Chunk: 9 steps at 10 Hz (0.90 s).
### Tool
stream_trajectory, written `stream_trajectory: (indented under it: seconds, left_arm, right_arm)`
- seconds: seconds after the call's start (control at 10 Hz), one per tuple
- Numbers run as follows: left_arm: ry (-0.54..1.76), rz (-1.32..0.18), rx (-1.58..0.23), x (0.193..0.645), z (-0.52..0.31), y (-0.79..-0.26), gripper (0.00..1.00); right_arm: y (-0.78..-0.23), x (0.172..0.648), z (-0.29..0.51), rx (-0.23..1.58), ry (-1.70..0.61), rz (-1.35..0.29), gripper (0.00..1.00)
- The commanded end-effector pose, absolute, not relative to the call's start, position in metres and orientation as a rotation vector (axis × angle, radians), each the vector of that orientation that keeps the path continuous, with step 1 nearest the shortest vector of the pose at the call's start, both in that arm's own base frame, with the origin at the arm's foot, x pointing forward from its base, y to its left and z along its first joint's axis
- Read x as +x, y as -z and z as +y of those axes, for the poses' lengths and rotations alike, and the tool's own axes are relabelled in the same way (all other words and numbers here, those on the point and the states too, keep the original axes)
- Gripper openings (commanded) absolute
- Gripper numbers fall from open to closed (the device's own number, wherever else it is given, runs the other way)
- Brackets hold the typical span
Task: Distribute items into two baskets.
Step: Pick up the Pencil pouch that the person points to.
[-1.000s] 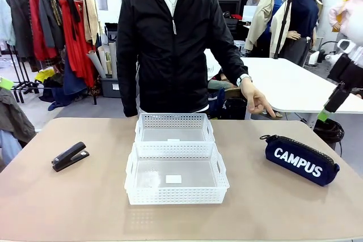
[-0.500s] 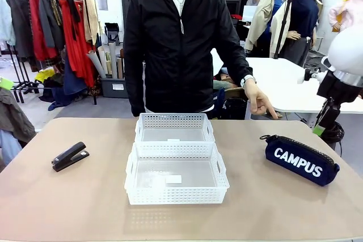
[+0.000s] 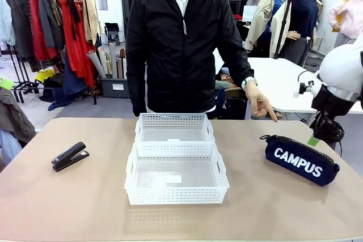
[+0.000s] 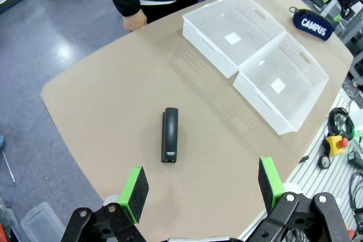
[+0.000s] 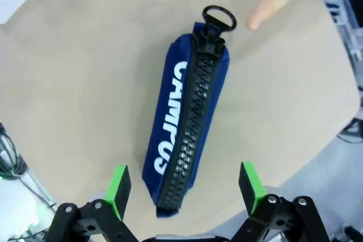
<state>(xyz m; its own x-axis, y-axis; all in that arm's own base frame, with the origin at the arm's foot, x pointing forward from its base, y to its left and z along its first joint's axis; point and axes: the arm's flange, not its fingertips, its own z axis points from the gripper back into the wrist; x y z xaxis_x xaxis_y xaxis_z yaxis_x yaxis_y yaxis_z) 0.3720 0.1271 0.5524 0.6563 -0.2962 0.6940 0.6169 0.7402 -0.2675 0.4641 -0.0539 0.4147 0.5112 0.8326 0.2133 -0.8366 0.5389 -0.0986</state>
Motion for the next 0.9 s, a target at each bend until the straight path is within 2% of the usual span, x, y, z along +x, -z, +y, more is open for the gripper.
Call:
stream_trajectory:
  seconds: [0.0,0.8]
  left_arm:
    - [0.544,-0.677,-0.519,0.371,0.128,-0.553,1.00]
    - [0.544,-0.677,-0.519,0.371,0.128,-0.553,1.00]
  right_arm:
    - [-0.397,0.470,-0.057,0.071,-1.057,-0.291,1.00]
    - [-0.345,0.489,-0.045,0.150,-1.129,-0.201,1.00]
